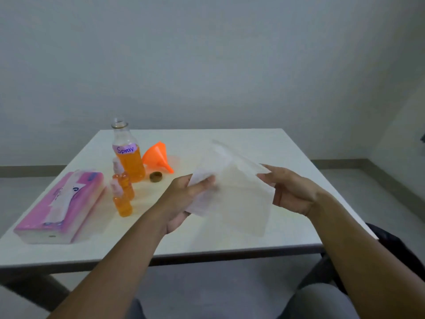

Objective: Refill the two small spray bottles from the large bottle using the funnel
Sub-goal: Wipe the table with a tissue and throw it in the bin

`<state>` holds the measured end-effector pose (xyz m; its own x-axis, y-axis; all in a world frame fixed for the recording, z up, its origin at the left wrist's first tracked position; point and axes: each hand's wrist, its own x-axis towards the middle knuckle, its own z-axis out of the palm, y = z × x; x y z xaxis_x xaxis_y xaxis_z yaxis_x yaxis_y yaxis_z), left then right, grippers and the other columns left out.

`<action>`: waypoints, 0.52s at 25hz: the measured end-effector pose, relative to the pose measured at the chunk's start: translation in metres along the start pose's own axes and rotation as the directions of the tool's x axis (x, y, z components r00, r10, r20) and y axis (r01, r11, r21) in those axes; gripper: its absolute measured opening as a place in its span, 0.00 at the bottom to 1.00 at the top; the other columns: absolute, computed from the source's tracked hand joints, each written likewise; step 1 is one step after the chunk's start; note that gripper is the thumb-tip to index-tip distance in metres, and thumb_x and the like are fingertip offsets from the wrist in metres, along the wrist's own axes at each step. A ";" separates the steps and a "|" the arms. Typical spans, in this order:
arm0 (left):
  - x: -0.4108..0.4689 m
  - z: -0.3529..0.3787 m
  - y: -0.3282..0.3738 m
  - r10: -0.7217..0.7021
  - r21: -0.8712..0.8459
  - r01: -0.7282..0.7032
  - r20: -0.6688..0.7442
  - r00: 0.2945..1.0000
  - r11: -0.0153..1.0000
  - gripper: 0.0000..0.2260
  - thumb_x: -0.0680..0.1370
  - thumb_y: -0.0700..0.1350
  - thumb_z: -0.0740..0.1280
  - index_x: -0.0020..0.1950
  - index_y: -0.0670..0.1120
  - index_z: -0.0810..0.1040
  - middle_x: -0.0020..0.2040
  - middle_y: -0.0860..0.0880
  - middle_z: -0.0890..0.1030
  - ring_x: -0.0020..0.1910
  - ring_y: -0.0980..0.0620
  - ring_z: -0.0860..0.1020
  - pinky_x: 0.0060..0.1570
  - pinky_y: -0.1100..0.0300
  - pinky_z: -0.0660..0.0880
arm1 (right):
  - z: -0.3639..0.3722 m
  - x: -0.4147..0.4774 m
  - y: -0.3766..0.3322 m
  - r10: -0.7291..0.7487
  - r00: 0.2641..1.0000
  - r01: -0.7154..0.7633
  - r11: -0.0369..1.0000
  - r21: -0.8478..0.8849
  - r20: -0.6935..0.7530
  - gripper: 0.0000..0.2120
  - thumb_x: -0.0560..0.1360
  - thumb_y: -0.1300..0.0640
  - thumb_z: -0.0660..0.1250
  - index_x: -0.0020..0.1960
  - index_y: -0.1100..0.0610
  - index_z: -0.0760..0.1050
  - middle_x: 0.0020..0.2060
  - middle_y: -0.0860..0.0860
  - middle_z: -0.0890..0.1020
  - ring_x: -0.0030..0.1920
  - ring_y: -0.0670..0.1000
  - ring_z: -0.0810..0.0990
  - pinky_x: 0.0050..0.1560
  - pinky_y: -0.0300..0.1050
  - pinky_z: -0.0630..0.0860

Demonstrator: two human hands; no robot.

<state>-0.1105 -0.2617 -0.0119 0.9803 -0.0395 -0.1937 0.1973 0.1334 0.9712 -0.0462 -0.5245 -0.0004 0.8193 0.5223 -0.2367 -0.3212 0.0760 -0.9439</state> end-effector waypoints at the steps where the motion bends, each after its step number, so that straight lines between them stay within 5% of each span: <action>1: 0.004 0.005 -0.004 -0.024 -0.002 0.024 -0.003 1.000 1.000 0.15 0.77 0.52 0.72 0.57 0.43 0.83 0.53 0.46 0.86 0.52 0.45 0.84 0.55 0.48 0.78 | -0.004 -0.002 0.003 0.010 1.000 -0.010 1.000 -0.008 -0.020 0.25 0.73 0.61 0.74 0.69 0.58 0.76 0.63 0.58 0.82 0.58 0.59 0.83 0.53 0.52 0.83; 7: 0.028 0.022 -0.020 -0.031 -0.078 0.026 -0.067 0.997 0.997 0.13 0.77 0.50 0.71 0.54 0.41 0.85 0.53 0.44 0.86 0.51 0.47 0.84 0.53 0.53 0.79 | -0.025 0.001 0.015 0.066 0.965 -0.031 0.990 0.139 -0.254 0.21 0.77 0.51 0.70 0.69 0.55 0.75 0.59 0.59 0.84 0.51 0.58 0.86 0.49 0.52 0.84; 10: 0.035 0.023 -0.026 -0.012 -0.098 0.004 -0.080 0.997 0.995 0.12 0.78 0.47 0.71 0.56 0.41 0.83 0.53 0.44 0.86 0.52 0.46 0.84 0.55 0.52 0.79 | -0.028 0.006 0.026 0.045 0.980 -0.024 0.994 0.111 -0.196 0.34 0.72 0.51 0.76 0.74 0.51 0.67 0.62 0.57 0.82 0.56 0.60 0.85 0.50 0.55 0.84; 13: 0.039 0.024 -0.031 0.025 -0.097 -0.038 -0.131 0.991 0.995 0.11 0.78 0.43 0.72 0.58 0.40 0.81 0.52 0.42 0.86 0.48 0.47 0.84 0.45 0.55 0.81 | -0.026 0.012 0.033 -0.072 0.970 0.070 0.997 -0.020 -0.234 0.43 0.66 0.60 0.79 0.76 0.42 0.65 0.59 0.58 0.83 0.57 0.61 0.84 0.55 0.57 0.83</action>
<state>-0.0787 -0.2908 -0.0458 0.9781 0.0939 -0.1855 0.1599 0.2306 0.9598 -0.0350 -0.5375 -0.0402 0.9287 0.3022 -0.2151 -0.2539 0.0953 -0.9625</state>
